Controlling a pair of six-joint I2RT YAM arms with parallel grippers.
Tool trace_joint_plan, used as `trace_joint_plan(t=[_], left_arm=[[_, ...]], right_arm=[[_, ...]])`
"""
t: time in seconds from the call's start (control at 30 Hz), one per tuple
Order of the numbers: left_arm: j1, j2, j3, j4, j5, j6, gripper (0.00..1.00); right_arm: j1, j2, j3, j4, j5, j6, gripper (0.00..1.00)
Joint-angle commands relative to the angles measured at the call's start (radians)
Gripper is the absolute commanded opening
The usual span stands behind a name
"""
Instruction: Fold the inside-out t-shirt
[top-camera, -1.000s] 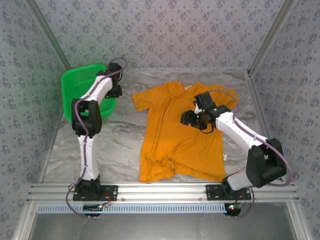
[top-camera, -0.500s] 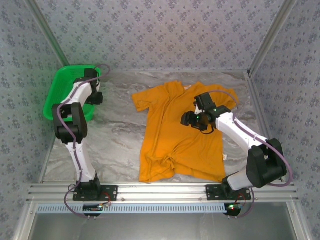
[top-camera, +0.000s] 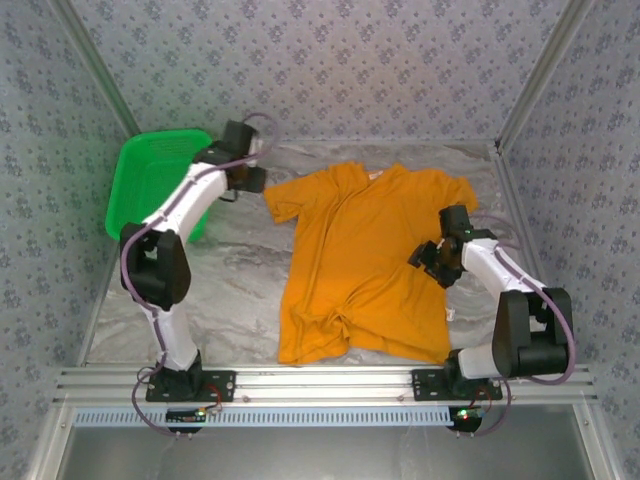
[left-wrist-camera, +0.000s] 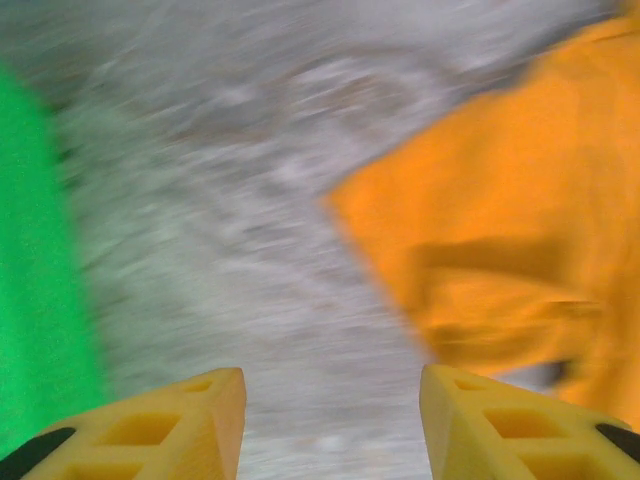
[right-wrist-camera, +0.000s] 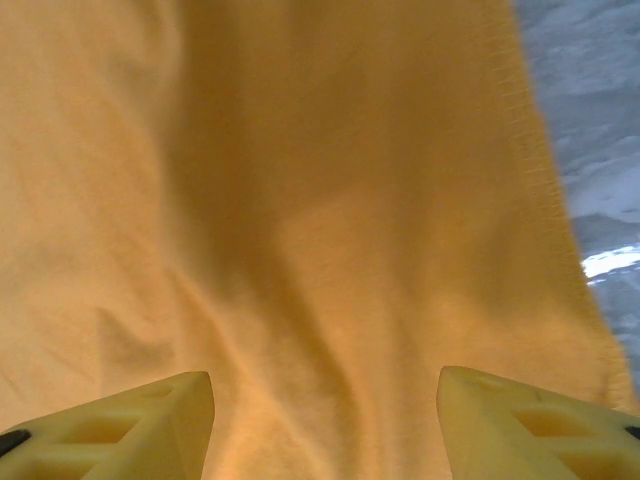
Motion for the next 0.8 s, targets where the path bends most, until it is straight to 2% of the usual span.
trace_joint_plan(t=[0.0,0.07,0.13,0.23,0.37,0.53,0.67,0.77], left_arm=[[-0.122,0.035,-0.052,0.089,0.097,-0.144,0.49],[-0.183,0.093,-0.026,0.086,0.06,-0.136,0.49],[-0.205,0.162,0.041,0.014,0.007,-0.144,0.49],[-0.219,0.231,0.071,0.047,0.065,-0.181,0.49],[-0.223,0.349,0.137,0.06,0.014,-0.216,0.49],[-0.146,0.465,0.223,0.009,-0.085,-0.232,0.43],[-0.044,0.48,0.218,0.022,-0.087,-0.24,0.4],[0.01,0.493,0.237,0.052,-0.066,-0.175,0.4]], right_arm=[[-0.031,0.028,-0.002,0.011,-0.038,-0.019,0.62],[-0.031,0.05,0.0,0.017,-0.048,-0.019,0.62],[-0.029,0.066,0.004,0.017,-0.059,-0.019,0.62],[-0.02,0.068,-0.01,0.058,-0.048,-0.019,0.62],[-0.016,0.097,-0.016,0.071,-0.049,-0.019,0.62],[-0.01,0.139,-0.011,0.12,-0.023,-0.05,0.61],[-0.007,0.246,0.059,0.181,-0.021,-0.071,0.61],[0.0,0.362,0.152,0.218,-0.044,-0.074,0.6]])
